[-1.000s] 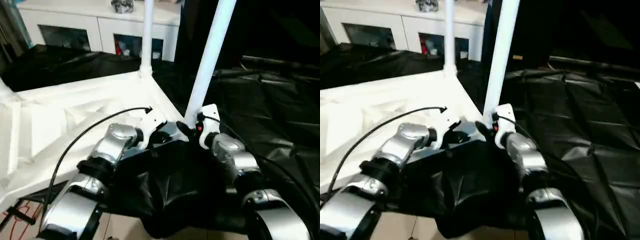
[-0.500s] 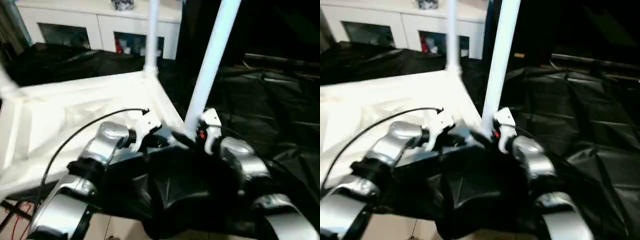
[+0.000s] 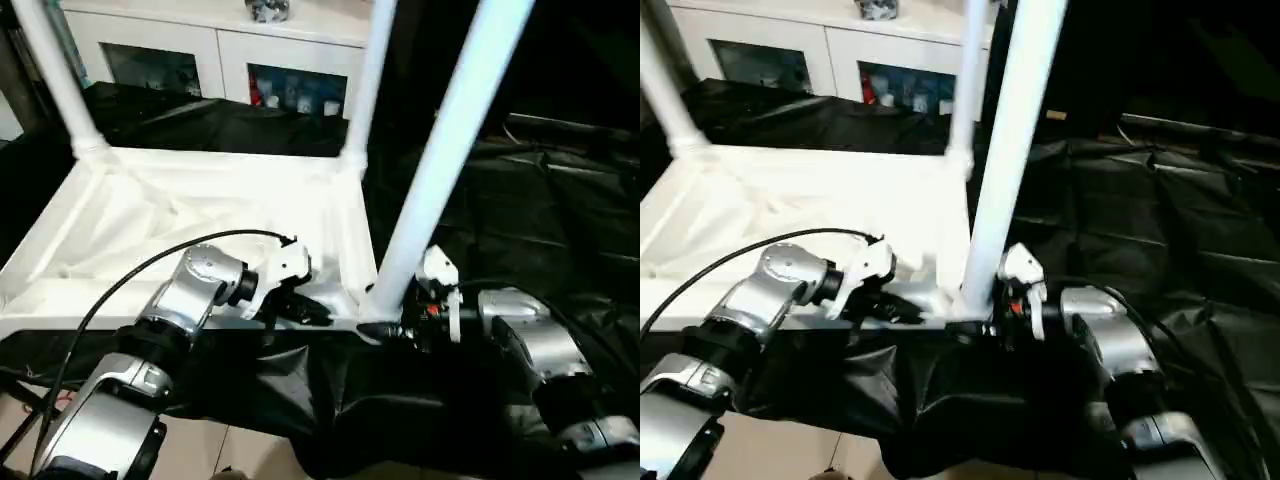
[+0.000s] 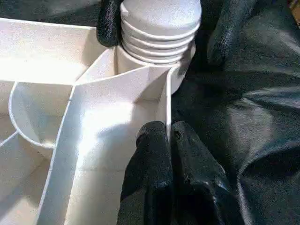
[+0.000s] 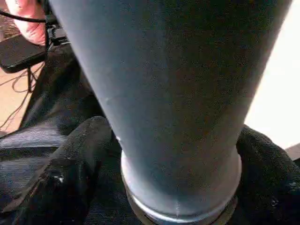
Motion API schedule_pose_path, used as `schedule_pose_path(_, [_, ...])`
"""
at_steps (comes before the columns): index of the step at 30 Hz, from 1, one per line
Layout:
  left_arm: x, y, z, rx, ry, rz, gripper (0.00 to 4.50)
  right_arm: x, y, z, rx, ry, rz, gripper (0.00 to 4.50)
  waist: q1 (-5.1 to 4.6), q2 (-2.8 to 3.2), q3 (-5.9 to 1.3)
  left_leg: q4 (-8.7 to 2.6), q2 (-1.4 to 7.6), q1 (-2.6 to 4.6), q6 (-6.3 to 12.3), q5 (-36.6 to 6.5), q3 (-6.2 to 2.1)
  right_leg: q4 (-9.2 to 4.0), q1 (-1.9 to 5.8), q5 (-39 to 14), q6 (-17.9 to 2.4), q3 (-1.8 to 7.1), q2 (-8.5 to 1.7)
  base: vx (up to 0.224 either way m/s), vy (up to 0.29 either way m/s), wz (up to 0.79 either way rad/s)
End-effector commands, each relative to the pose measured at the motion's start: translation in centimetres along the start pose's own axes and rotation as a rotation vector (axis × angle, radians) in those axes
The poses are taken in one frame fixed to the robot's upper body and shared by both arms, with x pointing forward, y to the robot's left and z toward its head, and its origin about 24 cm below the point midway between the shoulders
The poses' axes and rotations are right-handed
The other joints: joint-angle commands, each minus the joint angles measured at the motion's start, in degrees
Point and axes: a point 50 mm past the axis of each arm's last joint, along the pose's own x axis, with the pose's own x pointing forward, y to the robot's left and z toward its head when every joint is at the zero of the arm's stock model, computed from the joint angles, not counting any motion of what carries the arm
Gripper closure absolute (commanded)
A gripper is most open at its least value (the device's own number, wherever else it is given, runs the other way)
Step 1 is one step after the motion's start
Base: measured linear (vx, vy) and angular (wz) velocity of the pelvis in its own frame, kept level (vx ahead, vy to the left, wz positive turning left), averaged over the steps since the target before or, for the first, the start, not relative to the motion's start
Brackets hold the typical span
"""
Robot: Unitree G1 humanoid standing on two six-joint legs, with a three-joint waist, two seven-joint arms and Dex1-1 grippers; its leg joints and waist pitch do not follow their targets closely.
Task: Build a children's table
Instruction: Rotate leg to tighten
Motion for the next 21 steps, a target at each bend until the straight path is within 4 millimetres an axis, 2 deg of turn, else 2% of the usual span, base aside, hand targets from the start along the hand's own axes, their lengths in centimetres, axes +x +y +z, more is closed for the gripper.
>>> schedule_pose_path(1, [0.4,0.1,0.9,0.033,-0.035,0.011,4.50,1.6,1.7,-1.4,0.042,0.059,0.150,0.98,-0.11,-0.13,-3.27,-3.56,0.35,0.11,2.74,-14.48,0.71,-4.39,2.79,-13.08,-12.44,2.01,-2.12,0.000,0.000,0.00])
schedule_pose_path(8, [0.4,0.1,0.7,0.027,-0.033,0.026,4.50,1.9,1.7,-1.1,0.050,0.049,0.139,1.61,-0.08,0.03,-3.27,-3.56,0.32,0.12,2.45,-14.11,0.70,-4.36,2.78,-12.72,-12.33,2.03,-2.14,0.000,0.000,0.00])
schedule_pose_path(13, [0.6,0.4,0.9,0.012,-0.050,0.059,4.50,2.1,1.2,-0.9,0.055,0.010,0.066,1.75,-0.18,0.00,-3.24,-3.60,0.29,0.11,2.15,-14.75,0.66,-4.47,2.76,-13.87,-12.05,2.04,-2.19,0.000,0.000,0.00])
schedule_pose_path(14, [0.8,0.6,1.0,0.005,-0.057,0.082,4.50,2.2,0.8,-0.9,0.068,0.003,0.012,1.75,-0.25,-0.04,-3.17,-3.63,0.25,0.15,1.97,-15.38,0.64,-4.64,2.71,-15.50,-11.61,2.05,-2.24,0.000,0.000,0.00])
schedule_pose_path(15, [1.0,0.8,1.1,-0.006,-0.063,0.110,4.50,2.3,0.4,-1.0,0.069,-0.004,-0.045,1.75,-0.66,0.54,-3.01,-3.75,0.23,0.26,1.29,-16.78,0.62,-4.92,2.43,-16.82,-11.48,2.11,-2.25,0.000,0.000,0.00])
schedule_pose_path(16, [1.0,0.8,1.1,-0.006,-0.063,0.110,4.50,2.3,0.4,-1.0,0.069,-0.004,-0.045,1.75,-0.72,0.36,-2.92,-3.79,0.10,0.32,1.03,-17.53,0.51,-5.06,2.48,-18.44,-11.04,1.97,-2.18,0.000,0.000,0.00])
schedule_pose_path(17, [1.3,1.1,1.5,-0.020,-0.079,0.159,4.50,2.6,-0.5,-1.1,0.097,-0.014,-0.163,1.76,-0.71,0.24,-2.98,-3.79,0.04,0.34,0.89,-17.97,0.47,-5.15,2.60,-19.71,-10.56,1.93,-2.20,0.000,0.000,0.00])
schedule_pose_path(18, [1.8,1.6,1.9,-0.036,-0.092,0.216,4.50,2.9,-1.5,-1.1,0.128,-0.025,-0.309,1.77,-0.85,0.21,-2.96,-3.71,0.02,0.57,0.47,-18.58,0.47,-5.34,2.19,-21.75,-10.16,2.01,-2.35,0.000,0.000,0.00])
schedule_pose_path(19, [1.9,1.7,1.9,-0.040,-0.094,0.226,4.50,3.0,-1.7,-1.2,0.134,-0.026,-0.338,1.77,-1.26,0.29,-2.82,-3.91,-0.05,0.45,-0.30,-19.72,0.23,-5.43,2.19,-24.48,-9.36,1.80,-2.27,0.000,0.000,0.00])
schedule_pose_path(20, [2.5,2.1,2.3,-0.071,-0.097,0.285,4.50,3.3,-2.7,-1.3,0.179,-0.026,-0.478,1.78,-1.54,-0.12,-2.90,-3.93,-0.19,0.23,-0.82,-19.52,0.04,-5.61,2.41,-26.74,-8.04,1.60,-2.37,0.000,0.000,0.00])
schedule_pose_path(21, [2.8,2.2,2.4,-0.088,-0.094,0.309,4.50,3.5,-3.0,-1.4,0.202,-0.022,-0.532,1.78,-1.76,0.06,-2.90,-3.92,-0.19,0.39,-1.03,-19.51,0.06,-5.67,2.18,-27.27,-7.85,1.67,-2.41,0.000,0.000,0.00])
